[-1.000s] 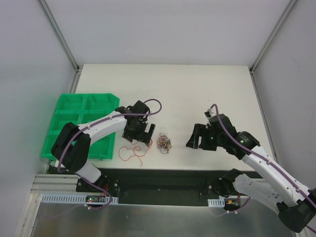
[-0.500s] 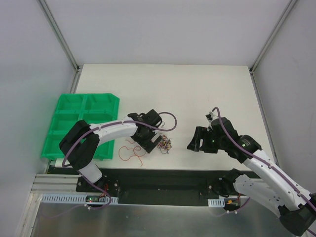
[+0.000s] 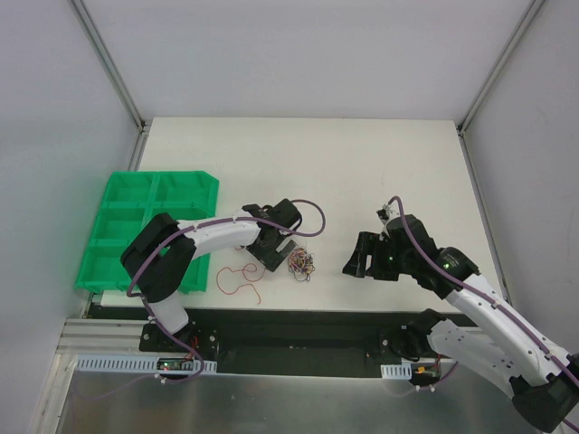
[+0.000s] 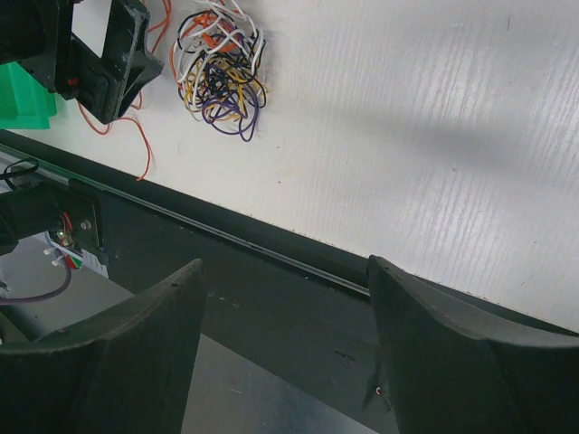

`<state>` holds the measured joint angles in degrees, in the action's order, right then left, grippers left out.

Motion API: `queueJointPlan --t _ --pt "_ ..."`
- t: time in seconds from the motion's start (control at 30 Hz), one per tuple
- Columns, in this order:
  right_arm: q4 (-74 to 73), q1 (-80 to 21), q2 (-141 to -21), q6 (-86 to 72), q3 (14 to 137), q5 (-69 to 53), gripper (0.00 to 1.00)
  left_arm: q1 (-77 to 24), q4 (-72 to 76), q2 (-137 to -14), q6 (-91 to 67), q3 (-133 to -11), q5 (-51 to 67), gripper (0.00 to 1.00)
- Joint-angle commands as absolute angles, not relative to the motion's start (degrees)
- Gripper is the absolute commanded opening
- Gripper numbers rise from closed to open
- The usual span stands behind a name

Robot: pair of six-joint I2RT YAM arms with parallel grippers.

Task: Untangle the cables

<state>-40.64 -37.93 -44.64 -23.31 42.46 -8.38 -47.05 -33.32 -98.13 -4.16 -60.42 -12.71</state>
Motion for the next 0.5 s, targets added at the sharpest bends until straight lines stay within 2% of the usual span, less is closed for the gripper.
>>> queueJointPlan --t 0.0,0.17,0.33,0.4,0.47 --pt "-40.08 -37.71 -44.91 -23.29 43.42 -9.32 0.74 -47.02 -35.42 -97.12 -7.73 -61.70 -22.23 0.97" --pt "-39.20 -37.79 -46.23 -23.20 43.68 -9.84 0.74 -47.02 -35.68 -97.90 -7.21 -62.31 -25.14 0.99" --pt "-38.85 -37.71 -46.85 -23.12 43.86 -10.02 0.74 -44.66 -33.93 -100.72 -2.64 -63.10 -16.27 0.99" --pt "-39.11 -37.71 -46.93 -23.12 43.94 -9.84 0.74 -42.73 -33.49 -101.16 -2.20 -63.37 -12.41 0.97" --pt "-39.37 -37.79 -46.58 -23.12 43.86 -9.67 0.73 -40.88 -33.57 -101.69 -2.63 -63.89 -8.28 0.90"
